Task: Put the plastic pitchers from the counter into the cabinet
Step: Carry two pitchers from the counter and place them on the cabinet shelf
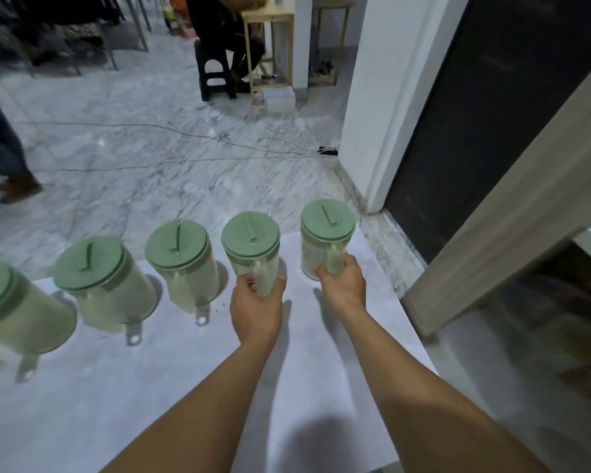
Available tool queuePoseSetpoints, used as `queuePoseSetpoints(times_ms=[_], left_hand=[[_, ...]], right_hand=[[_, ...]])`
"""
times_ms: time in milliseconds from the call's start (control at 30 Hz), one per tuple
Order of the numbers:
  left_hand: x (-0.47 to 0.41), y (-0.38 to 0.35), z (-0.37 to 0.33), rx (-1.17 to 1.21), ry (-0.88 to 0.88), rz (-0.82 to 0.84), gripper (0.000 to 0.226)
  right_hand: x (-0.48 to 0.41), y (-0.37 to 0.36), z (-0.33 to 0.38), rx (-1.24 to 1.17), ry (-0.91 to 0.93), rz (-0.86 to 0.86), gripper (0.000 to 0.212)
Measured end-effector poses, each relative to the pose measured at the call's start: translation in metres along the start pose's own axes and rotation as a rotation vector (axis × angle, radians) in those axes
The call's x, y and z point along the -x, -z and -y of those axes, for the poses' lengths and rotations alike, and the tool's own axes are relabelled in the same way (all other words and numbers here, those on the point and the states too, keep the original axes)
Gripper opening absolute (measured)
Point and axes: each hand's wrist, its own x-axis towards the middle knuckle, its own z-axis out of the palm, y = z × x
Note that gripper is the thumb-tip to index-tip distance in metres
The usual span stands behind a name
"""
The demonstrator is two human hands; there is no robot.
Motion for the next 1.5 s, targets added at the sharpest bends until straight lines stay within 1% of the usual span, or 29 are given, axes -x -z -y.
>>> queuePoseSetpoints(times_ms=[67, 133, 200, 367, 467, 600, 733, 867, 1000, 1100, 1133, 1267, 1400, 1500], left_hand=[[-0.003, -0.003, -0.003, 0.005, -0.01, 0.008, 0.038], [-0.006, -0.005, -0.007, -0.005, -0.028, 0.011, 0.03], [-0.008, -0.007, -0.007, -0.016, -0.063, 0.0, 0.028], [-0.015, -0.004, -0.009, -0.037, -0.198, 0.014, 0.026], [-0.01, 0.001, -0.02, 0.0, -0.198, 0.016, 0.025], [-0.003, 0.017, -0.034, 0.024, -0.246, 0.056, 0.025], [0.002, 0.044, -0.058, 0.059, -0.306, 0.081, 0.027], [0.01, 0.075, -0.095, 0.095, -0.374, 0.115, 0.029], [0.034, 0.121, -0.133, 0.172, -0.451, 0.177, 0.026], [0.05, 0.156, -0.152, 0.228, -0.507, 0.239, 0.026], [0.055, 0.167, -0.156, 0.242, -0.532, 0.257, 0.026], [0.084, 0.202, -0.179, 0.275, -0.606, 0.331, 0.028], [0.127, 0.229, -0.201, 0.3, -0.667, 0.412, 0.024], [0.16, 0.242, -0.215, 0.325, -0.706, 0.472, 0.025]], right_hand=[[-0.007, -0.006, 0.0, -0.058, -0.023, 0.019, 0.037], [-0.009, -0.011, 0.0, -0.13, -0.046, 0.027, 0.02], [-0.011, -0.015, 0.001, -0.152, -0.033, 0.014, 0.014], [-0.013, -0.013, 0.008, -0.176, 0.036, 0.006, 0.012], [-0.006, -0.006, 0.017, -0.188, 0.015, 0.004, 0.014], [0.012, 0.005, 0.031, -0.177, 0.028, -0.023, 0.024], [0.04, 0.024, 0.054, -0.216, 0.068, -0.063, 0.02], [0.08, 0.047, 0.091, -0.25, 0.143, -0.14, 0.014], [0.14, 0.069, 0.118, -0.279, 0.195, -0.269, 0.014], [0.187, 0.083, 0.133, -0.3, 0.235, -0.353, 0.009], [0.206, 0.088, 0.136, -0.3, 0.245, -0.385, 0.009], [0.268, 0.111, 0.145, -0.309, 0.266, -0.51, 0.02], [0.327, 0.146, 0.147, -0.341, 0.272, -0.632, 0.011], [0.368, 0.174, 0.146, -0.367, 0.28, -0.694, 0.016]])
